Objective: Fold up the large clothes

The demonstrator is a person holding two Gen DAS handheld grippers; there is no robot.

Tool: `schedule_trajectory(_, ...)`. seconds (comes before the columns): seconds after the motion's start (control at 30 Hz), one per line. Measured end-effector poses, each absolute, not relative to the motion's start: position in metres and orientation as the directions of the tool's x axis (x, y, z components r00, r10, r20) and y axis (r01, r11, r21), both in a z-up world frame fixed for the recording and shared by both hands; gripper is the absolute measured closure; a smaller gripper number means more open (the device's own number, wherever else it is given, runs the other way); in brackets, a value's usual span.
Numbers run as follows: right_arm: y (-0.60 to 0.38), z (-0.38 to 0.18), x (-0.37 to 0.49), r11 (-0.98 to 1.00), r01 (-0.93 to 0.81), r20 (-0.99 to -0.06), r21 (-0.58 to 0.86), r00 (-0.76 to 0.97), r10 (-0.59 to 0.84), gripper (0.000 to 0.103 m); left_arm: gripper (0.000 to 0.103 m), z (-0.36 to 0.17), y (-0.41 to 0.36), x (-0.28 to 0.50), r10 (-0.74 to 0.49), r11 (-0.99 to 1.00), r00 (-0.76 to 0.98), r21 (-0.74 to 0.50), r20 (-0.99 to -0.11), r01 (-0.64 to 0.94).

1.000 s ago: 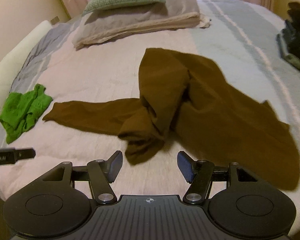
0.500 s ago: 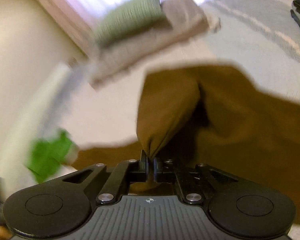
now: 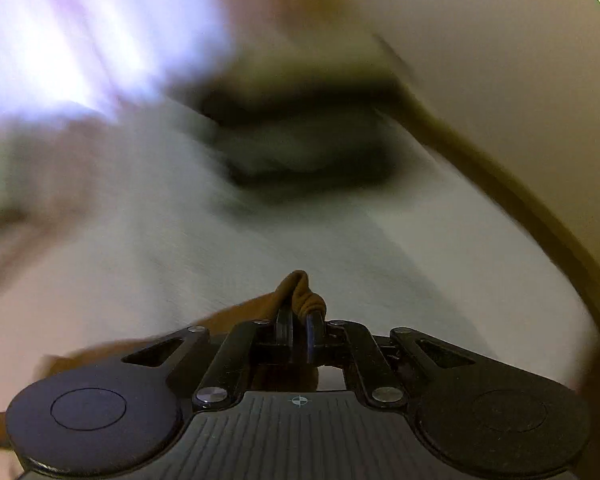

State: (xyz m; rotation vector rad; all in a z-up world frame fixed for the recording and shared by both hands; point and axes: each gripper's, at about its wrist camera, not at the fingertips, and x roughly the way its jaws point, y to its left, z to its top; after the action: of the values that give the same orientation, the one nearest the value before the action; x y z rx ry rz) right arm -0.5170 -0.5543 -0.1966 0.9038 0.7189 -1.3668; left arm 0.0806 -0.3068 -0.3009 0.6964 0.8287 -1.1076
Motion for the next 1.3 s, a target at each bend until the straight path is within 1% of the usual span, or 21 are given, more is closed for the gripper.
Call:
schedule_trajectory(0.03,-0.560,-0.211,-0.520,-0.057,0.996,-0.880,0.067,0.032,-0.474,0.099,0.027,-0.304,-0.318,0.074,-0.482,0.272,0.209,0.082,-0.851,0.959)
schedule_trajectory(0.07,-0.561,-0.224,-0.512,-0.016,1.000,-0.889,0.002,-0.005,-0.458,0.095,0.027,-0.308,-0.328,0.068,-0.485,0.238,0.195,0.086,-0.853,0.967)
schedule_trajectory(0.13,-0.555,-0.242,-0.490,0.108,0.994,-0.900,-0.032,0.018,-0.435,0.059,0.027,-0.310,-0.347,0.059,-0.491,0.179,0.162,0.083,-0.856,0.980)
schedule_trajectory(0.17,-0.550,-0.251,-0.482,0.158,0.988,-0.912,0.001,0.066,-0.406,0.027,0.027,-0.308,-0.357,0.056,-0.499,0.156,0.144,0.075,-0.854,0.985)
schedule_trajectory(0.2,-0.546,-0.258,-0.481,0.186,0.981,-0.926,0.052,0.117,-0.360,0.020,0.027,-0.306,-0.366,0.055,-0.510,0.138,0.130,0.068,-0.851,0.988)
schedule_trajectory(0.27,-0.536,-0.270,-0.472,0.179,0.982,-0.957,0.055,0.103,-0.271,0.020,0.027,-0.301,-0.387,0.051,-0.526,0.103,0.102,0.055,-0.844,0.993)
schedule_trajectory(0.3,-0.533,-0.272,-0.474,0.177,0.984,-0.962,-0.007,0.041,-0.270,0.021,0.027,-0.300,-0.397,0.050,-0.528,0.089,0.088,0.048,-0.845,0.995)
schedule_trajectory(0.37,-0.524,-0.262,-0.474,0.231,0.959,-0.916,-0.161,-0.058,-0.398,0.021,0.028,-0.302,-0.425,0.042,-0.529,0.053,0.016,-0.014,-0.848,0.999)
schedule_trajectory(0.43,-0.516,-0.250,-0.472,0.311,0.921,-0.848,-0.234,-0.036,-0.529,0.021,0.028,-0.311,-0.451,0.032,-0.503,-0.010,-0.120,-0.133,-0.856,0.991)
schedule_trajectory(0.5,-0.512,-0.247,-0.470,0.386,0.905,-0.817,-0.178,0.083,-0.571,0.021,0.028,-0.329,-0.474,0.019,-0.471,-0.050,-0.208,-0.210,-0.857,0.976)
schedule_trajectory(0.57,-0.511,-0.257,-0.461,0.480,0.873,-0.804,-0.090,0.221,-0.553,0.022,0.028,-0.356,-0.493,0.010,-0.430,-0.041,-0.226,-0.231,-0.874,0.972)
schedule_trajectory(0.67,-0.515,-0.287,-0.440,0.605,0.792,-0.821,-0.079,0.293,-0.490,0.036,0.029,-0.391,-0.504,0.015,-0.366,0.051,-0.268,-0.307,-0.891,0.950)
schedule_trajectory(0.77,-0.508,-0.318,-0.422,0.715,0.687,-0.836,-0.126,0.315,-0.450,0.039,0.045,-0.403,-0.497,0.019,-0.393,0.116,-0.372,-0.447,-0.841,0.887)
schedule_trajectory(0.83,-0.505,-0.337,-0.413,0.772,0.623,-0.846,-0.126,0.339,-0.412,0.040,0.067,-0.404,-0.493,0.014,-0.409,0.097,-0.393,-0.467,-0.824,0.879)
schedule_trajectory(0.87,-0.507,-0.345,-0.409,0.794,0.597,-0.848,-0.114,0.358,-0.391,0.041,0.071,-0.404,-0.493,0.011,-0.413,0.087,-0.404,-0.477,-0.816,0.874)
schedule_trajectory(0.93,-0.506,-0.355,-0.402,0.817,0.571,-0.846,-0.083,0.393,-0.361,0.042,0.088,-0.401,-0.493,0.004,-0.419,0.066,-0.394,-0.460,-0.818,0.886)
schedule_trajectory(0.97,-0.506,-0.360,-0.399,0.824,0.560,-0.846,-0.084,0.397,-0.356,0.046,0.090,-0.400,-0.491,0.002,-0.424,0.049,-0.376,-0.435,-0.824,0.899)
schedule_trajectory(1.0,-0.505,-0.364,-0.396,0.827,0.551,-0.849,-0.115,0.377,-0.369,0.065,0.094,-0.398,-0.489,0.000,-0.432,0.036,-0.365,-0.420,-0.825,0.907)
schedule_trajectory(1.07,-0.509,-0.373,-0.392,0.821,0.544,-0.862,-0.172,0.321,-0.393,0.102,0.097,-0.389,-0.483,-0.001,-0.472,0.025,-0.334,-0.392,-0.816,0.920)
schedule_trajectory(1.17,-0.507,-0.348,-0.398,0.802,0.569,-0.796,-0.182,0.393,-0.460,0.102,0.100,-0.358,-0.463,0.003,-0.553,0.013,-0.278,-0.341,-0.785,0.940)
schedule_trajectory(1.3,-0.493,-0.277,-0.407,0.764,0.616,-0.664,-0.190,0.493,-0.563,0.102,0.099,-0.289,-0.411,0.018,-0.671,0.027,-0.185,-0.273,-0.718,0.962)
